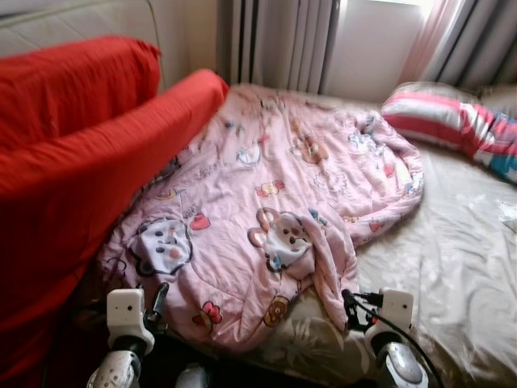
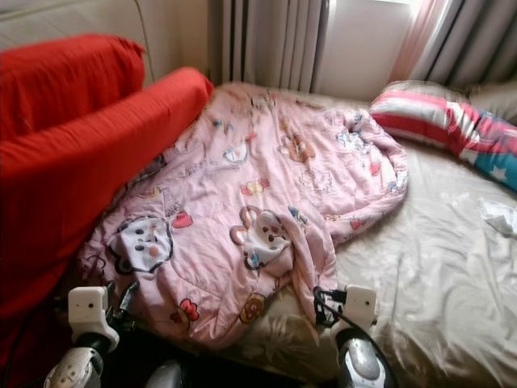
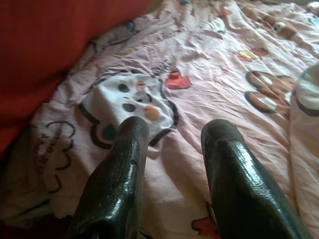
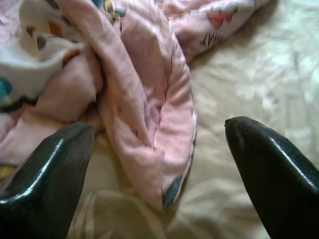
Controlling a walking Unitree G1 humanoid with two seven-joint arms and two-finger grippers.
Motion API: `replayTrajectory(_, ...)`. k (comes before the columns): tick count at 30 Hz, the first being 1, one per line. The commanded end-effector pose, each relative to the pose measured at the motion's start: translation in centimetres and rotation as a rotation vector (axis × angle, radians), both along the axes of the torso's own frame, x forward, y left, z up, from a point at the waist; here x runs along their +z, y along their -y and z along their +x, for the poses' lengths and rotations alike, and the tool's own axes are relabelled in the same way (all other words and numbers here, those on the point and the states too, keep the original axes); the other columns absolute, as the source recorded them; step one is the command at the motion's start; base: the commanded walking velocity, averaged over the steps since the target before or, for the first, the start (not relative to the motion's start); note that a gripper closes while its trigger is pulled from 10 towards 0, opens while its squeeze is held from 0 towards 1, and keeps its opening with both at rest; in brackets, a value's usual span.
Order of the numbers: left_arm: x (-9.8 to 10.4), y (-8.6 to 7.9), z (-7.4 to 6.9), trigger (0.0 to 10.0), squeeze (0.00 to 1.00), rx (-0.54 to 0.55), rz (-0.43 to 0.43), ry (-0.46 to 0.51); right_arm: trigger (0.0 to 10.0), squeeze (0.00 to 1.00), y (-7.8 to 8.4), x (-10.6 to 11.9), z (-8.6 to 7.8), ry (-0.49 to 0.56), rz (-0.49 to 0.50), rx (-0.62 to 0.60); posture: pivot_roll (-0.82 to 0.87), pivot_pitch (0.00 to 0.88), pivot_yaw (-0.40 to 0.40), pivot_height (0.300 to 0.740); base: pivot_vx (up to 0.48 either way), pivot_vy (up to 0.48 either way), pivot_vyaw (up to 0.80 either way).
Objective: Clean up the room
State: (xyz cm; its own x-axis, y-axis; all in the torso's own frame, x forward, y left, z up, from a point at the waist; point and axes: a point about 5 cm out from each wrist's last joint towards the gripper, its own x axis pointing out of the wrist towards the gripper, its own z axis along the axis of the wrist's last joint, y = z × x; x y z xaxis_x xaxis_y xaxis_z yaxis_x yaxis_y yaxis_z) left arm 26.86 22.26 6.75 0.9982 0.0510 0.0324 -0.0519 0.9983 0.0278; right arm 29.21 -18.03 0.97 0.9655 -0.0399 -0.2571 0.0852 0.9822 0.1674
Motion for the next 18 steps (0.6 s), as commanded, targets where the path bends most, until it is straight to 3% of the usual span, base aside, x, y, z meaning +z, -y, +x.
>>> replayTrajectory(1, -0.05, 0.26, -0.18, 10.0, 0.00, -0.014, 0.001, -0.008, 10.0, 0.00, 0.28, 0.29, 0.13, 0.019, 0.002, -0.012, 0.05, 0.211, -0.046, 0.600, 0.000, 0.000, 0.00)
replayTrajectory(7, 0.07, 0.74, 0.46, 10.0, 0.00, -0.043, -0.005, -0.026, 10.0, 0.00, -0.08, -0.06, -0.28, 0.016, 0.009, 0.007, 0.03, 0.225, -0.025, 0.600, 0.000, 0.000, 0.00)
replayTrajectory(18, 0.37, 0.92, 0.37, 10.0, 0.00, -0.046, -0.011, -0.039, 10.0, 0.00, 0.29, -0.11, -0.49, 0.017, -0.003, 0.009, 0.01, 0.244, -0.028, 0.600, 0.000, 0.000, 0.00)
